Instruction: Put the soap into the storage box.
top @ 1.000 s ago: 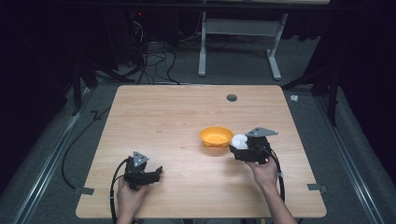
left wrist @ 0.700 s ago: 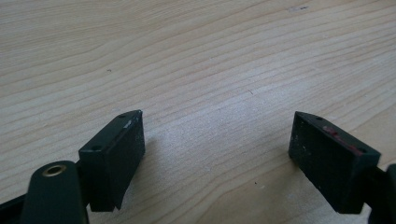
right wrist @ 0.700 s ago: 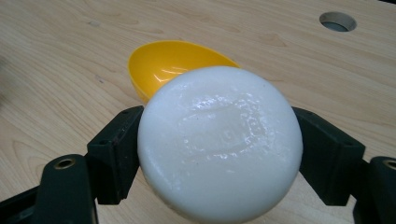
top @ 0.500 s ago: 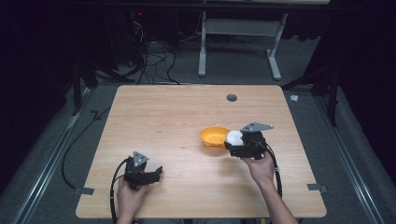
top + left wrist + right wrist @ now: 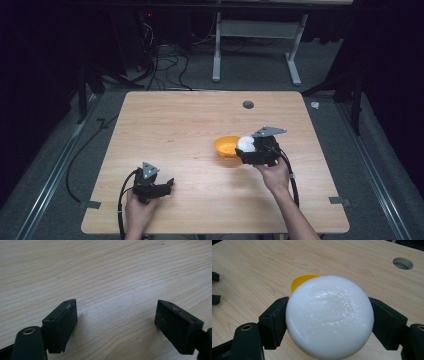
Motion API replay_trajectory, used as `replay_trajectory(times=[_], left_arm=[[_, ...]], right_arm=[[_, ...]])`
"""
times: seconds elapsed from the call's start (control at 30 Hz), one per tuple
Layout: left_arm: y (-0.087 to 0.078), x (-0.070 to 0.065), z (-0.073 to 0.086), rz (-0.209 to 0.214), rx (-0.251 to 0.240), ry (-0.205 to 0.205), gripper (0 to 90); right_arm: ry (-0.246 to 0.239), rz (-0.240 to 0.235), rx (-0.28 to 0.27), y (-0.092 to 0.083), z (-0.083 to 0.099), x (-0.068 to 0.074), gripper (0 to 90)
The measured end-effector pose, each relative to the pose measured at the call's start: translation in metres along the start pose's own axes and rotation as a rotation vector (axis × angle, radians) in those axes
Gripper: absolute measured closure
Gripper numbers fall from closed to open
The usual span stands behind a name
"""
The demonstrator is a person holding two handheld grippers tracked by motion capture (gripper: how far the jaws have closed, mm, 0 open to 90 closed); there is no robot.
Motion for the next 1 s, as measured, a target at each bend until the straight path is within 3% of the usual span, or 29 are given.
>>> replay_trajectory(times=[0.67, 1.0], left_arm=[[0.000, 0.000, 0.000, 0.000, 0.000, 0.000, 18.8], [0.000, 0.000, 0.000, 0.000, 0.000, 0.000, 18.8]], right_arm=[[0.001, -0.031, -0.001, 0.013, -0.021, 0.002, 23.9], [-0.001, -0.023, 0.039, 0.026, -0.025, 0.003, 23.9]])
Point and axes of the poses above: each handheld gripper's, and its own axes: y roughly forward along the jaws, z roughly out of its underside, x roughly to its left, the point moved 1 cm from there along y, roughly forward along the jaws, and after that the axes turned 7 degrees about -z, right-handed, at the moved point
